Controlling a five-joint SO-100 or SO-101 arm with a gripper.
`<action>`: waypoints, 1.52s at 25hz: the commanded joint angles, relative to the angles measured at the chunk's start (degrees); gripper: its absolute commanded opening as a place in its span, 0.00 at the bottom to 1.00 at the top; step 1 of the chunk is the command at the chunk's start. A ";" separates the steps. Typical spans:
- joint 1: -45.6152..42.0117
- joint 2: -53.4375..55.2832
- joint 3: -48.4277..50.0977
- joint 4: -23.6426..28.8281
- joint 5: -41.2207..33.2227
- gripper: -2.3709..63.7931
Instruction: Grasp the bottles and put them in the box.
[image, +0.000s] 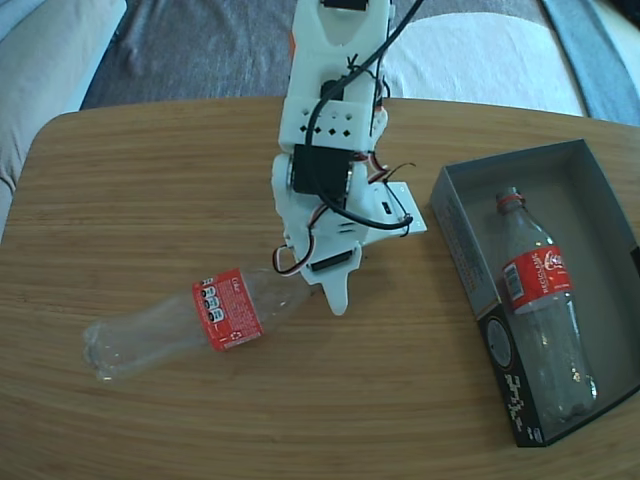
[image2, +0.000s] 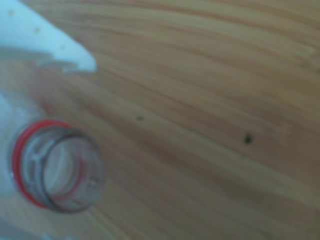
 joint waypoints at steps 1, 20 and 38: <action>0.09 0.44 -1.14 0.00 -0.18 0.70; 2.02 0.26 -1.14 -3.96 -0.09 0.70; 2.99 -2.64 -2.02 -3.52 -0.09 0.27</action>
